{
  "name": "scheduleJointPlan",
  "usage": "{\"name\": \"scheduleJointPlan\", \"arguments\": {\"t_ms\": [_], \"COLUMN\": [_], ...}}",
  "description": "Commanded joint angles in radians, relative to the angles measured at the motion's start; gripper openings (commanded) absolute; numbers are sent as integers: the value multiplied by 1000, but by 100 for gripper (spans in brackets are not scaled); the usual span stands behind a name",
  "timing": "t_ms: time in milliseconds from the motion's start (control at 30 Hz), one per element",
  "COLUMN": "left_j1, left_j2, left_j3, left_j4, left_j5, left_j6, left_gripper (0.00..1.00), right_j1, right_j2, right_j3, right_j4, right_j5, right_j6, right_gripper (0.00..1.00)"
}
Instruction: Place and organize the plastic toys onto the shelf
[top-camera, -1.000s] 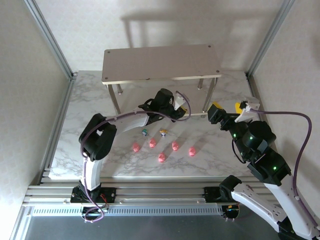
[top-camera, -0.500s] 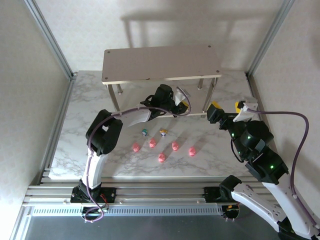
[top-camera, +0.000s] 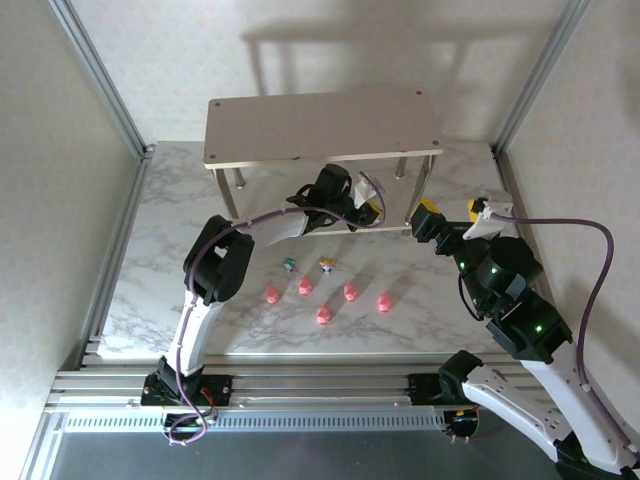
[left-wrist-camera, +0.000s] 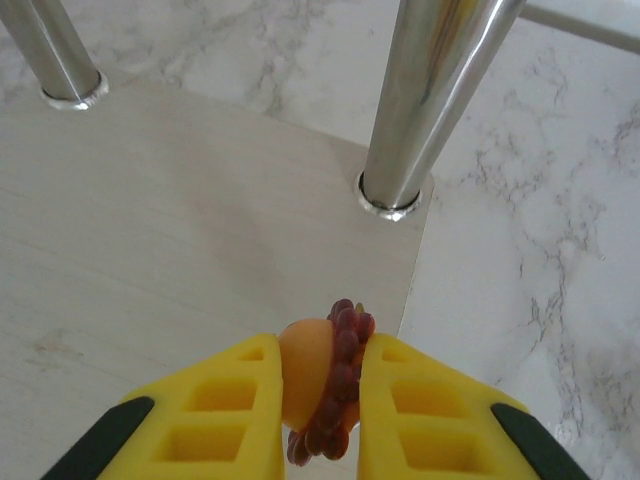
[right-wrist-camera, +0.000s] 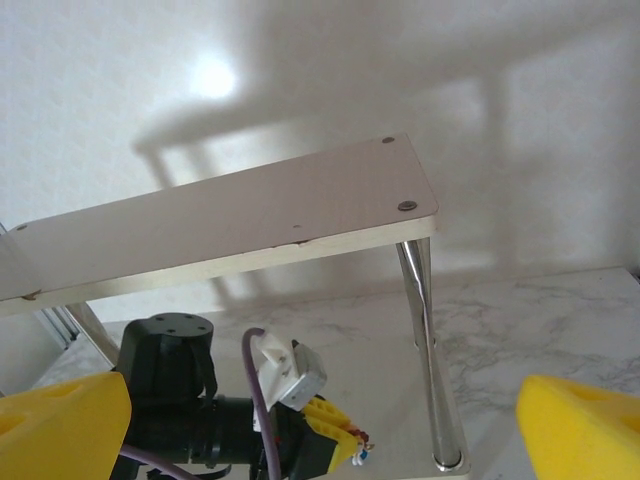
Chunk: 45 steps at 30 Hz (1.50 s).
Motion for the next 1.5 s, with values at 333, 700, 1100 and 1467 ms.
{"name": "scheduleJointPlan", "arguments": {"t_ms": [333, 700, 1100, 1467], "left_j1": [13, 16, 16, 16], "left_j2": [34, 78, 119, 118], "left_j3": [59, 137, 223, 228], "left_j4": [-24, -90, -207, -216], "left_j5": [33, 41, 19, 1], "left_j6": [14, 26, 65, 68], "left_gripper": [0, 1, 2, 9], "right_j1": [-5, -4, -5, -7], "right_j2": [-10, -3, -16, -13], "right_j3": [-9, -8, -25, -32], "right_j4": [33, 42, 58, 69], "right_j5": [18, 19, 28, 25], "right_j6": [-34, -49, -53, -56], "right_gripper": [99, 99, 99, 99]}}
